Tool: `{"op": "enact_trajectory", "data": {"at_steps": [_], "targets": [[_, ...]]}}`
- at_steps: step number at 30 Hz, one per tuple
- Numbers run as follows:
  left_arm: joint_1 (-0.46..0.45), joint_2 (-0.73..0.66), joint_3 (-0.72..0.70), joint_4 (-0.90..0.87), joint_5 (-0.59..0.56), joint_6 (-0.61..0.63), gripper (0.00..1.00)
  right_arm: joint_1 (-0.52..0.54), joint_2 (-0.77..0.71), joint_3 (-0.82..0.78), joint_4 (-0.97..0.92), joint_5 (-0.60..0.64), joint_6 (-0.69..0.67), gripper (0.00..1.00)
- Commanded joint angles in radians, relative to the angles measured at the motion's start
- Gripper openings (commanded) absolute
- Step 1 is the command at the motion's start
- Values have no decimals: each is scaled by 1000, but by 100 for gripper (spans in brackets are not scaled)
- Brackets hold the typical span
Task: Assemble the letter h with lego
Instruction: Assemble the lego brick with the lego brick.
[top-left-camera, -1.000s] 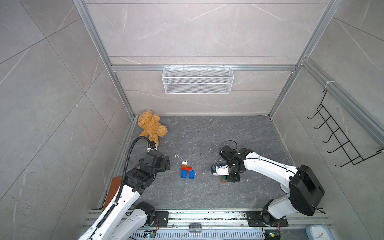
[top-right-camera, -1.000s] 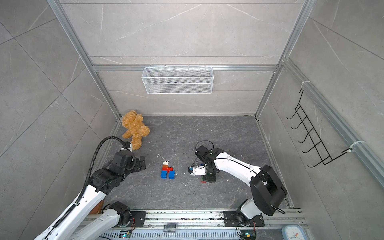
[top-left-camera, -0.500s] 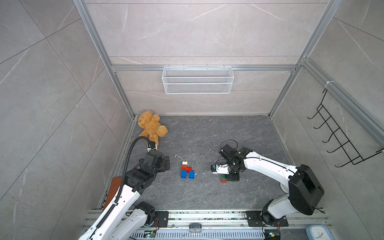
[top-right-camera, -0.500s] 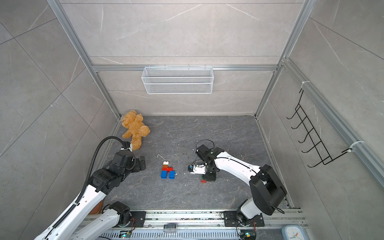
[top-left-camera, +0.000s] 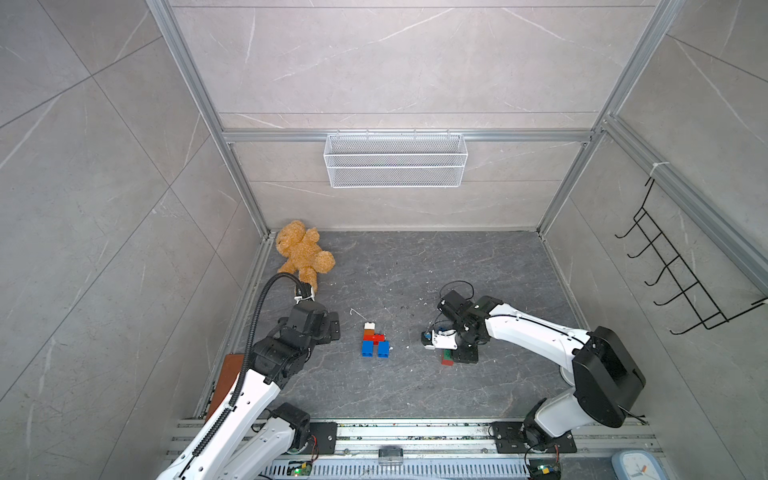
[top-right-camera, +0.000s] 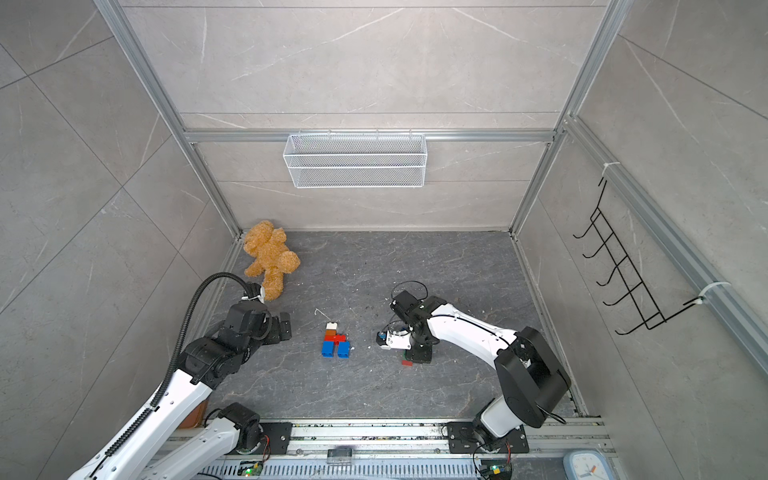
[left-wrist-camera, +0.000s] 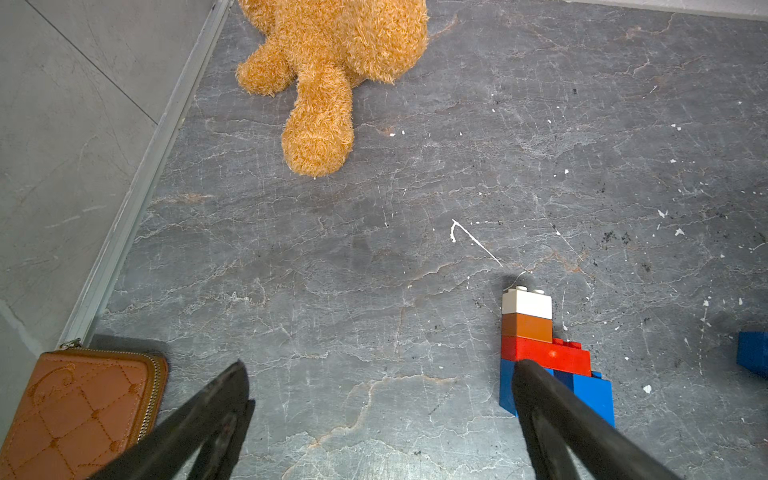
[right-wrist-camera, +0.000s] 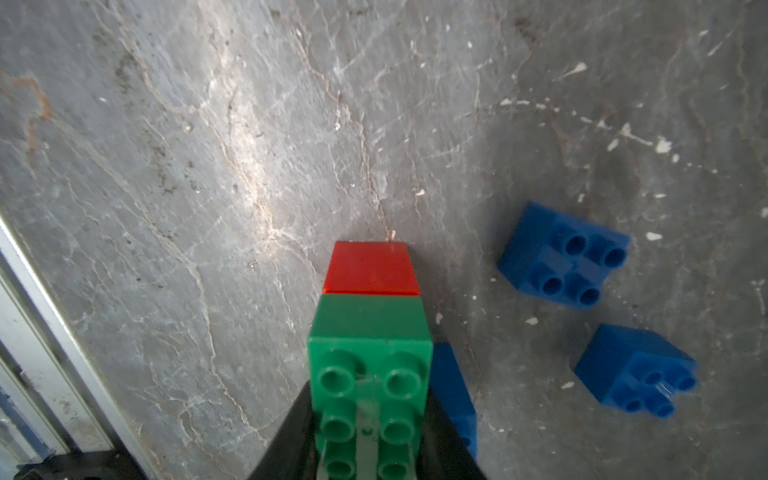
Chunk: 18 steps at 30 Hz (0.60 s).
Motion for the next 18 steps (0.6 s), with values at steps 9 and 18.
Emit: {"op": "enact_trajectory", "data": {"at_steps": [9, 18], "targets": [[-2, -1, 28, 5, 3, 5, 100, -8, 80, 21, -70, -53, -5, 0], [-3, -6, 28, 5, 4, 5, 100, 16, 174, 50, -73, 32, 6, 0]]}}
